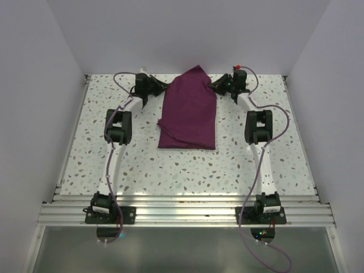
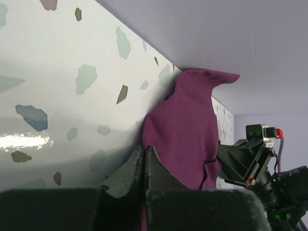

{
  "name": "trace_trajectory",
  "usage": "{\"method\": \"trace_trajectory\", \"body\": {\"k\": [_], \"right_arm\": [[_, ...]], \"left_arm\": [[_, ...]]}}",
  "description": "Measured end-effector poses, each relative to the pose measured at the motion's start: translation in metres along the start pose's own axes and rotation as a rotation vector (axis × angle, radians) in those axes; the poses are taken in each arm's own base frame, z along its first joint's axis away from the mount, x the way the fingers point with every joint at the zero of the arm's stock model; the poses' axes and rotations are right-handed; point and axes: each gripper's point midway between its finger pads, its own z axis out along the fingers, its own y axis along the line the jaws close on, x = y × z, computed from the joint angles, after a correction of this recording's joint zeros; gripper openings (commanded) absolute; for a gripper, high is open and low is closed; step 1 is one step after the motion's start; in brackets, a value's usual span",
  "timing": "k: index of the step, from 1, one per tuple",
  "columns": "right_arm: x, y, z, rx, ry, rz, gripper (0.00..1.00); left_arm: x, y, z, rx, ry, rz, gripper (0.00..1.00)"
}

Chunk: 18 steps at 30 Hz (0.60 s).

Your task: Prepare the surgical pack

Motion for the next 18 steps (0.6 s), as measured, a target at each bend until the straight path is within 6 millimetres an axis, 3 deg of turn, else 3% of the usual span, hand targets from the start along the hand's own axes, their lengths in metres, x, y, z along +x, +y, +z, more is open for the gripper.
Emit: {"method": "trace_trajectory", "body": {"k": [5,10,14,18], "right_arm": [[0.003,-0.002,-0.001,0.016,0.013,0.026,0.05],[0.0,0.006,-0.011,0.039,0.03,0.049,0.01],[-0.005,0.034,-0.031,0.032,0.054,0.06,0.0],[-0.009,0.07,-0.058,0.018,0.076,0.059,0.0]], "left_arm": [[-0.002,-0.006,-0.008,-0.015,0.009,-0.009,0.0],[-0.01,-0.038,-0.03,-0.006,0.02,-0.003,0.0],[-0.013,-0.072,-0.056,0.011,0.046,0.025,0.0],[-0.007,-0.094,-0.09,0.004,0.08,0.046,0.0]]}}
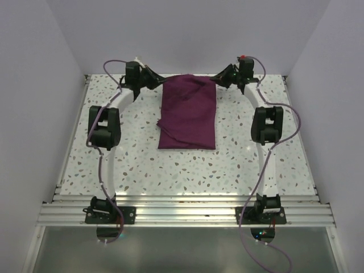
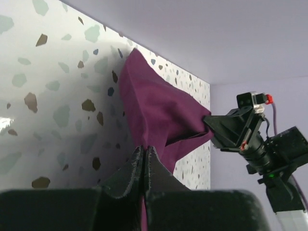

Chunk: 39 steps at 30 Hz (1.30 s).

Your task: Prepare the surgical pack

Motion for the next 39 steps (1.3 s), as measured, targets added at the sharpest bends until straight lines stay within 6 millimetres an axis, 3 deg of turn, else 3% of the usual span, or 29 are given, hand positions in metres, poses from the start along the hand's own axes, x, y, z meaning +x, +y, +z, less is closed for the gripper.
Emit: {"method": "trace_trajectory", "body": {"k": [6,13,19,26,34,39], "right_arm": [[0.015,0.045,-0.047,-0.011,0.053,-0.012,0.0],[0.059,0.056,-0.11,0.045,0.132,-0.003,0.0],[0.107,0.047,-0.152,0.103,0.197,0.029,0.0],[0.155,0.039,-0.183,0.134,0.254,0.019,0.0],[0.211,0.002,-0.195,0.208,0.357,0.04,0.0],[0.222,-0.014,-0.198,0.241,0.38,0.038,0.0]], "left_arm": [[0.015,-0.01,-0.044,-0.034,0.054,0.035,0.0],[0.048,-0.006,-0.095,-0.086,0.135,0.06,0.0],[0.075,-0.002,-0.131,-0.106,0.189,0.076,0.0],[0.104,0.01,-0.162,-0.137,0.241,0.087,0.0],[0.141,0.046,-0.181,-0.205,0.313,0.058,0.0],[0.16,0.066,-0.189,-0.245,0.351,0.025,0.0]]}}
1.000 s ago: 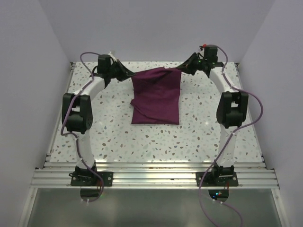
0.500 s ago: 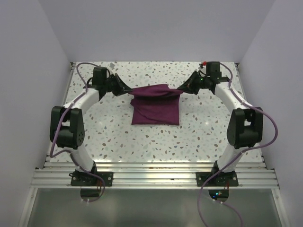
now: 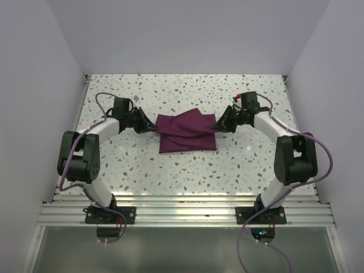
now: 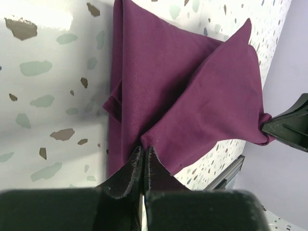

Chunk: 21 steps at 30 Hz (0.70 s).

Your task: Prepare the surgical pack

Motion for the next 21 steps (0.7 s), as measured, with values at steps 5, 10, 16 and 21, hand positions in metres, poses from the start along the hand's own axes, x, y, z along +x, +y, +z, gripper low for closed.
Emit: {"method": "trace_trajectory", "body": {"k": [5,10,16,21], "right_arm": [[-0.001,-0.006,0.002,0.017,-0.004,-0.028,0.0],[0.001,-0.019,0.005,0.057,0.001,-0.044,0.0],[0.002,-0.026,0.008,0.082,0.012,-0.045,0.0],[-0.02,-0.012,0.006,0.089,-0.009,-0.058,0.0]], "left_arm": [[0.009,0.006,0.001,-0.002,0.02,-0.009,0.0],[0.02,0.011,0.0,0.002,0.046,-0.002,0.0],[0.02,-0.001,-0.009,0.037,0.038,0.024,0.0],[0.006,-0.024,-0.018,0.083,0.014,0.049,0.0]]}}
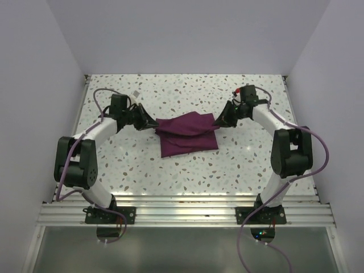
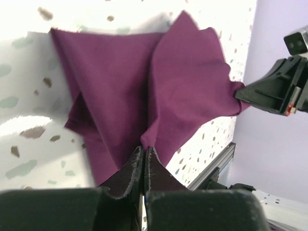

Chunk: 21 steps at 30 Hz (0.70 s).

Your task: Prepare the surgical pack

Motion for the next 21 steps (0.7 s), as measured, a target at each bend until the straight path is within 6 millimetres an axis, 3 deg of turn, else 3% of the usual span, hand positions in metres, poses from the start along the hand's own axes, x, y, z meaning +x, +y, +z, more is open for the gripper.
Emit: {"method": "trace_trajectory", "body": {"k": [5,9,13,18,21], "right_arm": [[-0.042,0.025,-0.013,-0.033,-0.087,-0.048,0.0],[-0.053,0.024,-0.02,-0.032,-0.112,-0.06,0.0],[-0.042,0.005,-0.013,-0.005,-0.081,-0.044,0.0],[-0.004,-0.039,0.005,0.07,0.018,0.014,0.01],[0.005,-0.05,0.007,0.092,0.045,0.019,0.16]], "left_arm": [[-0.02,-0.027,-0.006,0.056,-0.037,0.046,0.0],[-0.013,-0.027,-0.008,0.065,-0.029,0.05,0.0],[0.018,-0.013,-0.003,0.047,0.024,0.031,0.0],[0.068,0.006,0.008,0.011,0.13,0.009,0.05],[0.081,0.011,0.01,0.002,0.162,0.009,0.2]]}}
